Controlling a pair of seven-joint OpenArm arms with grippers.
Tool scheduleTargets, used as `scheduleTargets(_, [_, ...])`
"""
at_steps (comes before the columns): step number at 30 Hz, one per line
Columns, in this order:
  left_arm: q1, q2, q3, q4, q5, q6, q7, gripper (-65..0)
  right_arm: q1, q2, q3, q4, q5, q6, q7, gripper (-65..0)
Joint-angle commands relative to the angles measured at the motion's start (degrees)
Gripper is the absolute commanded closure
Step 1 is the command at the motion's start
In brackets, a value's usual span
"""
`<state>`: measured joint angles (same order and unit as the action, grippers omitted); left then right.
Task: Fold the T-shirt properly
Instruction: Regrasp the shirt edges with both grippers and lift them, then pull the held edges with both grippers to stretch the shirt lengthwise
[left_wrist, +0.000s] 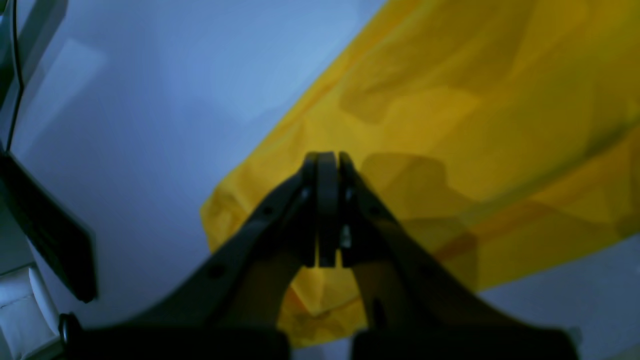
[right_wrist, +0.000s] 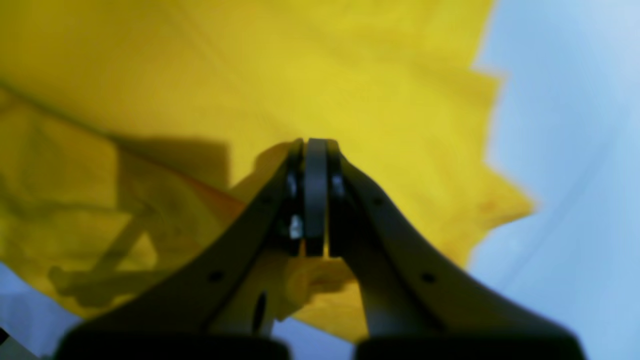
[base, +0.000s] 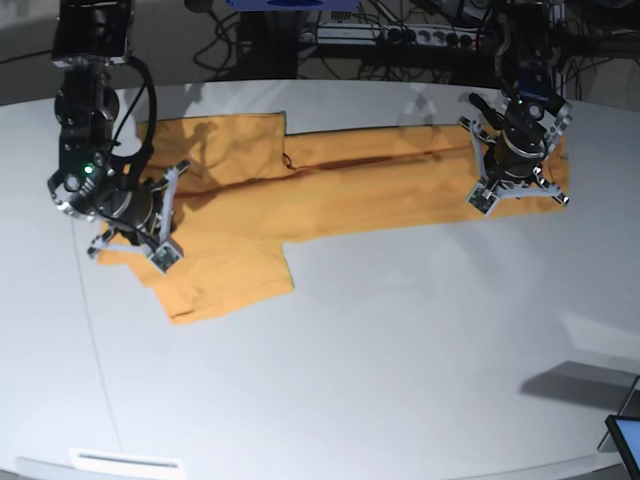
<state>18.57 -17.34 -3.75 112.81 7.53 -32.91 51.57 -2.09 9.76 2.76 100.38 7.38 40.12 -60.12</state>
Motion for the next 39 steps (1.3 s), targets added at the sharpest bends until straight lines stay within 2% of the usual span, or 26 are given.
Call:
scheduleTargets(1, [0.29, -0.72, -0.43, 0.11, 0.34, 0.6, -0.36, 0.0, 0.99, 0.39, 0.18, -0.11, 0.4, -0.12, 0.82, -0.1])
scheduleTargets(4, [0.47, -0.72, -0.43, -0.86, 1.31, 0.6, -0.36, 0.0, 1.08, 0.39, 0.18, -2.4, 0.49, -0.12, 0.82, -0.3])
scheduleTargets(8, [0.55, 0.86, -0.34, -3.5, 8.34, 0.6, -0.36, 0.0, 1.25, 0.39, 0.27, -6.18, 0.49, -0.12, 1.26, -0.3])
scheduleTargets(13, [0.03, 2.0, -0.25, -8.86, 14.84, 0.6, -0.36, 0.0, 1.25, 0.48, 0.36, -11.37, 0.49, -0.12, 5.13, -0.3])
scheduleTargets(18, [-0.33, 1.83, -0.08, -13.78, 15.37, 0.6, -0.45, 0.0, 1.25, 0.83, 0.36, -15.24, 0.4, -0.12, 7.59, -0.3])
scheduleTargets(27, [-7.89, 1.74, 0.45, -15.98, 15.55, 0.6, -0.45, 0.0, 1.78, 2.86, 1.24, -15.94, 0.4, -0.12, 8.12, -0.3])
scheduleTargets(31, [-10.35, 1.83, 5.55, -15.72, 15.64, 0.6, 0.08, 0.0, 2.83, 3.47, 4.49, -17.87, 0.32, -0.12, 8.03, -0.3])
scheduleTargets(34, [-10.35, 2.09, 10.12, -15.8, 18.71, 0.6, 0.08, 0.0, 3.54, 5.14, 6.33, -20.42, 0.32, -0.12, 8.12, -0.3])
scheduleTargets(39, [-10.44, 6.49, 13.29, -15.8, 25.57, 0.6, -0.01, 0.0, 4.33, 7.16, 6.51, -23.5, 0.4, -0.12, 10.32, -0.3])
